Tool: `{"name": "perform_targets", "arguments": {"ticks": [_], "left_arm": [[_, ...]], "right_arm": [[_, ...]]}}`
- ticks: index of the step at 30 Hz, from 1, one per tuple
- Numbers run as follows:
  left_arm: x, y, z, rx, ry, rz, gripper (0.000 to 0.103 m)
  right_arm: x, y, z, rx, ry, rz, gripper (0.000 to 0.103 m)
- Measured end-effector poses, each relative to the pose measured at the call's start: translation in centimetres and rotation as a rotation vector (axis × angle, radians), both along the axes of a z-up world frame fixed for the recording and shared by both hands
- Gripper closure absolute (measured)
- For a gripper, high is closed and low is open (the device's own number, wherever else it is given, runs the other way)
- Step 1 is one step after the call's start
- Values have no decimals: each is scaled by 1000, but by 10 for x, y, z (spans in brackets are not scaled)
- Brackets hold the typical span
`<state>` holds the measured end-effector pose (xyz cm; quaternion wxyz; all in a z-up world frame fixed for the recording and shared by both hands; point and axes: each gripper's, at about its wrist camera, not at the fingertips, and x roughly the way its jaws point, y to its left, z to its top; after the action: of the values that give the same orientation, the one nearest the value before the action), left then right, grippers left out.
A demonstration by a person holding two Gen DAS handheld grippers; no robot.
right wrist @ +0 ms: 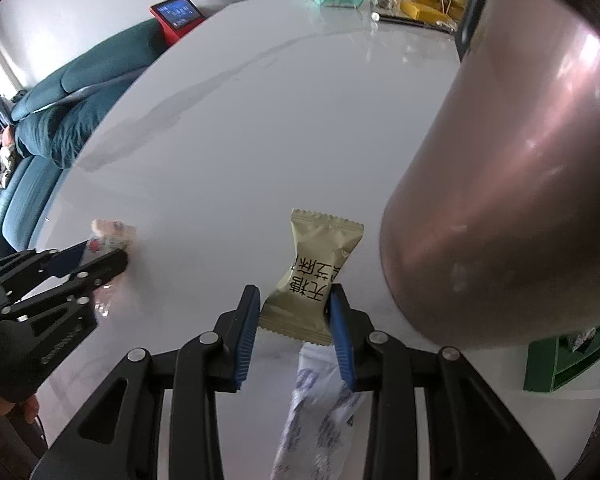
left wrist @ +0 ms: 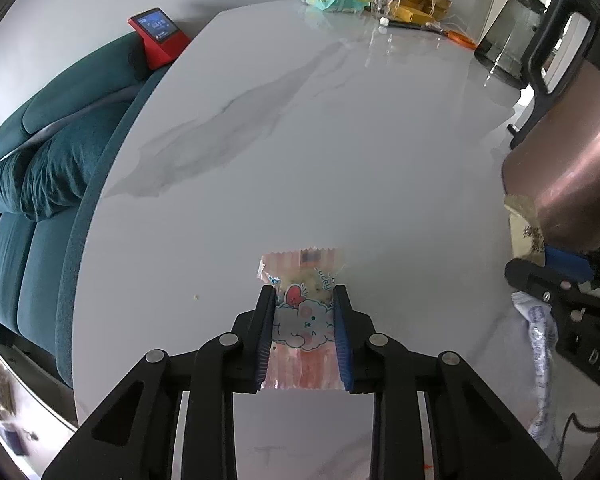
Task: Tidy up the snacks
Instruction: 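Grasp the pink candy pack with the left gripper while the right grasps the beige cookie, then carry the pink candy pack and beige cookie with both grippers over the tray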
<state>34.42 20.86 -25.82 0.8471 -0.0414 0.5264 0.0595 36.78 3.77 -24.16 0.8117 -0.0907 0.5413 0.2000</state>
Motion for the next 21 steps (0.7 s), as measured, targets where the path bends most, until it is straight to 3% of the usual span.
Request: {"name": "perform_targets", "arguments": {"ticks": [12,21], "left_arm": [[-42,-34,30,5,-7,-99,80],[-70,-98,52,39,-31,-190,80]], "right_arm": [[-65,-29,26,77,-13,-6,94],[-102,-94,36,126,-15,-78,94]]}}
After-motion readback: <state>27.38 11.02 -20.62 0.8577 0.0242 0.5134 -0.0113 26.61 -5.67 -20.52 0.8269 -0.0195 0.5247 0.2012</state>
